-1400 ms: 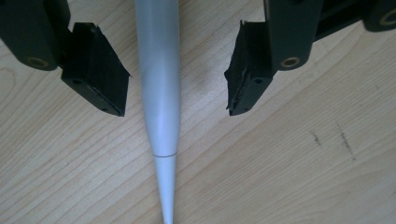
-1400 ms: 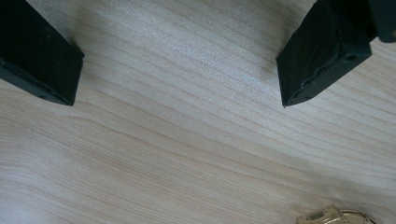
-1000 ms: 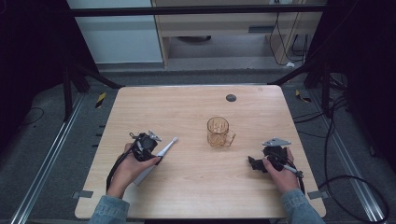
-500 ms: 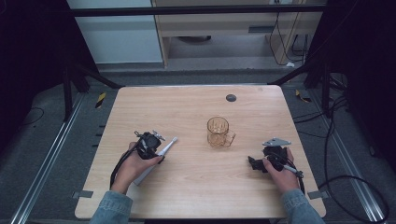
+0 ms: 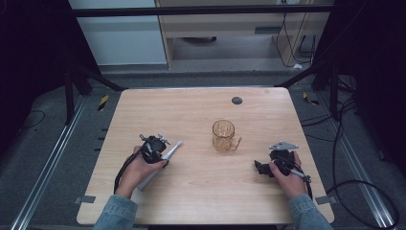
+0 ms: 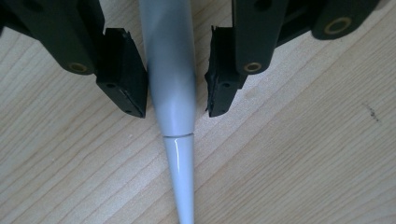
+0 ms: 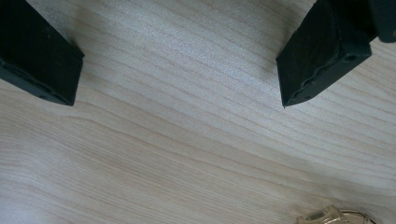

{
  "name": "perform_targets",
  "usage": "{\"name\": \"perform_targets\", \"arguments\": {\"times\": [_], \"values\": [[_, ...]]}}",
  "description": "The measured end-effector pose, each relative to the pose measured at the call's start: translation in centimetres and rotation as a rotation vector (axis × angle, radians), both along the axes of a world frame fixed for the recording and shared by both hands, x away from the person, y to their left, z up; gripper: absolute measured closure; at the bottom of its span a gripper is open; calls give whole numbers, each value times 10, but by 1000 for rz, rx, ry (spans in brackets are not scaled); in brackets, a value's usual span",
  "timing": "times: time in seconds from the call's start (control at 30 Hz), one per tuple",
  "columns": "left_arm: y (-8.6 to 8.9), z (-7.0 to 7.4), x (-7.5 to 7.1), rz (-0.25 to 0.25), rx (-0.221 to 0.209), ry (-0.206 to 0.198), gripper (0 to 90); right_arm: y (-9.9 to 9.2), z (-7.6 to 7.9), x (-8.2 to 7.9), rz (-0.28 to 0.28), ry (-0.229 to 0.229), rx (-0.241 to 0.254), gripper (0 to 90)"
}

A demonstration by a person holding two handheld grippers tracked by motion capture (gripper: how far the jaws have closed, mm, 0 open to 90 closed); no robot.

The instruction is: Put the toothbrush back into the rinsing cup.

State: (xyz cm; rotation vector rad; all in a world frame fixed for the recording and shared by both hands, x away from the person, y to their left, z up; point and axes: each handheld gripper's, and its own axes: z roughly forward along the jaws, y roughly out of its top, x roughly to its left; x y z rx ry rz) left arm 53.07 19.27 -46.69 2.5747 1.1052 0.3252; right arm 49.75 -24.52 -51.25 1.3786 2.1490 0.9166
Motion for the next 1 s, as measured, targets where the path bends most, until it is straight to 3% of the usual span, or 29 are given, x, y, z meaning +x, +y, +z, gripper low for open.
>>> {"name": "perform_targets", "arguments": {"times": [0.6,0.77,1.0], "values": [[-2,-1,1,-19,-5,24,668,0,0,0,0,0,0,3],[1,8,-1,-7,-16,-15,671,0,0,0,0,0,0,3],[10,28,-6,26,-60,-102,674,0,0,0,0,0,0,4]]}}
